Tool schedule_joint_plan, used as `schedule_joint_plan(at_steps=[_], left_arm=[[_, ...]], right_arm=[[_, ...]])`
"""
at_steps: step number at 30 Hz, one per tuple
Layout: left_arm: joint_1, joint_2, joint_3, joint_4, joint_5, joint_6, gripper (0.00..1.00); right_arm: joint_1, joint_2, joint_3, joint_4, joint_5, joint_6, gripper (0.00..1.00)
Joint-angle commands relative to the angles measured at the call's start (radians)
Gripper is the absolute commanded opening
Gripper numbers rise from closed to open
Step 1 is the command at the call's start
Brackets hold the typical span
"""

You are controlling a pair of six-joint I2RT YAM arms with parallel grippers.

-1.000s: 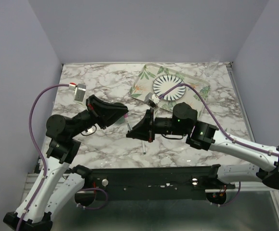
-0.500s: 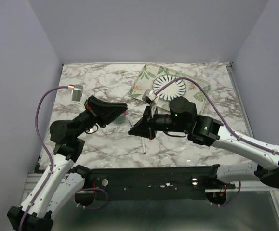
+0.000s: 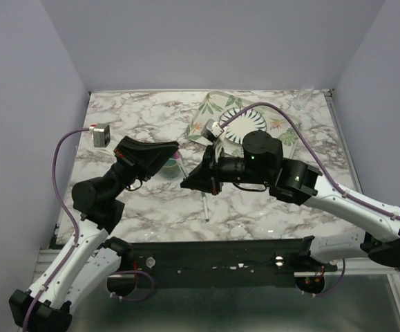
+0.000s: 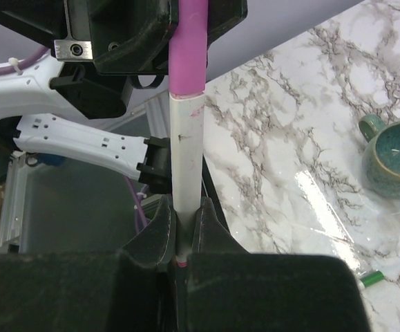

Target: Insert the pens into the pen caps

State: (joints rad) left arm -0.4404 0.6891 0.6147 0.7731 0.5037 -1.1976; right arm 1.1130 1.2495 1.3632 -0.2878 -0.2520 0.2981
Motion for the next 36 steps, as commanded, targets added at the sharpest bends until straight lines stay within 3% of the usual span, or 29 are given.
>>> schedule_joint_plan(at_steps=[1, 12, 16, 21, 25, 32, 36], left_arm=[[-0.055, 0.009, -0.041, -0.232, 0.199, 0.081, 0.0], [-0.119, 0.004, -0.038, -0.35, 0.145, 0.161, 0.0], [-0.155, 0.053, -0.084, -0.168, 0.151, 0.072, 0.0], [-0.21, 0.104, -0.115, -0.029, 0.144, 0.001, 0.0], [-0.244, 0.104, -0.081, -0.17, 0.113, 0.097, 0.0], [-0.27, 0.165, -0.06, -0.13, 0.141, 0.119, 0.0], [-0.294, 0.158, -0.003, -0.305, 0.104, 0.203, 0.0]], right_arm=[[-0.019, -0.001, 0.22, 0.302, 0.095, -0.033, 0.01], [-0.021, 0.051, 0.37, 0.194, 0.181, -0.154, 0.01], [-0.021, 0.047, 0.392, 0.237, 0.2, -0.188, 0.01], [-0.024, 0.025, 0.301, 0.412, 0.198, -0.169, 0.01], [-0.031, 0.011, 0.266, 0.493, 0.153, -0.177, 0.01], [-0.042, 0.018, 0.342, 0.516, 0.105, -0.103, 0.01], [-0.042, 0.067, 0.459, 0.374, 0.183, -0.21, 0.01]])
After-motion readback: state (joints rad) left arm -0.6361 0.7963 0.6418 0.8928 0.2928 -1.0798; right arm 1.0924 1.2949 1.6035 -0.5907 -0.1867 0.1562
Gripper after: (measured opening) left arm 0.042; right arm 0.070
